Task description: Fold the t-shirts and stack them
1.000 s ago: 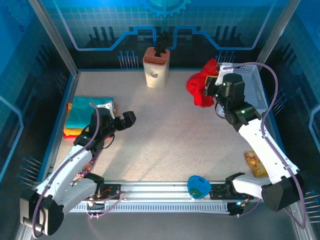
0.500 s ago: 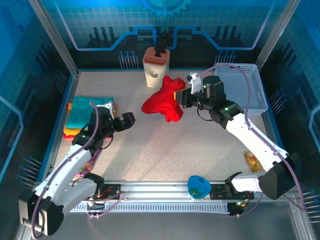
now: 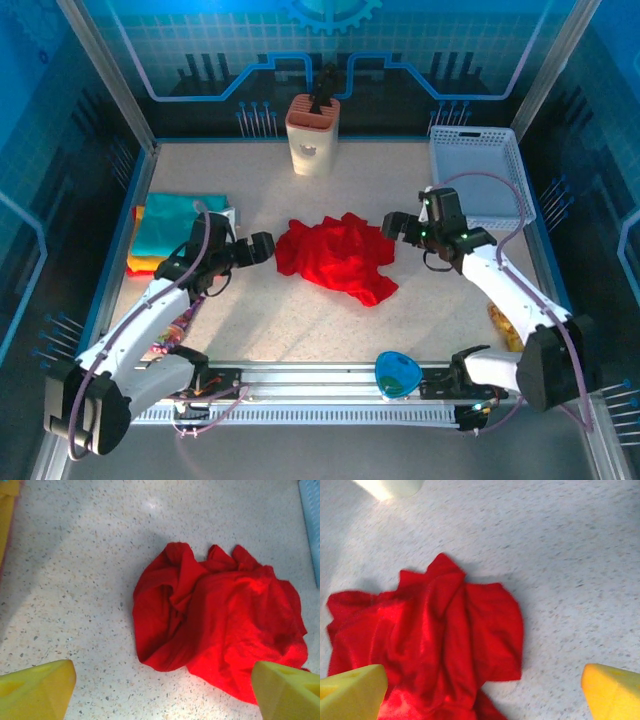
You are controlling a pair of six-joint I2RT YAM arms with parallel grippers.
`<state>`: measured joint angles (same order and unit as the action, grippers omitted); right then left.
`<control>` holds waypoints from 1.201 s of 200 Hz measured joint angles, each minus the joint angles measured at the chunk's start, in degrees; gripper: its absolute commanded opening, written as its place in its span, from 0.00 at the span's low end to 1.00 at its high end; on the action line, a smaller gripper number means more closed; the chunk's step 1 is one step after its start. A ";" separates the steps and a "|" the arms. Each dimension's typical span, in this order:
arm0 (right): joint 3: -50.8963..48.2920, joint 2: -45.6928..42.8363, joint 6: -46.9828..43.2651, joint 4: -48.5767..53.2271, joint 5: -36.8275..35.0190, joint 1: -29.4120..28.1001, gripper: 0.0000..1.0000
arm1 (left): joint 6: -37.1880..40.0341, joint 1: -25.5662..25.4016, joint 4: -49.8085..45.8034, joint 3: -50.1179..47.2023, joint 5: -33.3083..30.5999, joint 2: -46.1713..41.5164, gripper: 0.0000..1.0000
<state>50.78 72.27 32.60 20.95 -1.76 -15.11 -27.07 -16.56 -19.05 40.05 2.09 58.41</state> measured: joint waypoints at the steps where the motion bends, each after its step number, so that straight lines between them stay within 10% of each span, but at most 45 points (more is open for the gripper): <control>1: 0.00 0.20 0.09 -0.04 0.04 0.15 1.00 | 0.13 -0.09 0.00 0.00 0.09 0.09 0.88; 169: 5.90 25.33 5.16 -10.56 0.83 16.79 0.94 | -1.51 -9.22 3.08 10.64 -1.14 27.39 0.79; 240: 0.85 19.41 5.05 -13.09 13.16 13.97 0.91 | -0.81 -12.17 4.35 17.92 -2.40 38.91 0.46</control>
<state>51.64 91.68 37.65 7.86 11.40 -1.15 -27.88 -28.73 -14.70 57.98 -0.32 97.32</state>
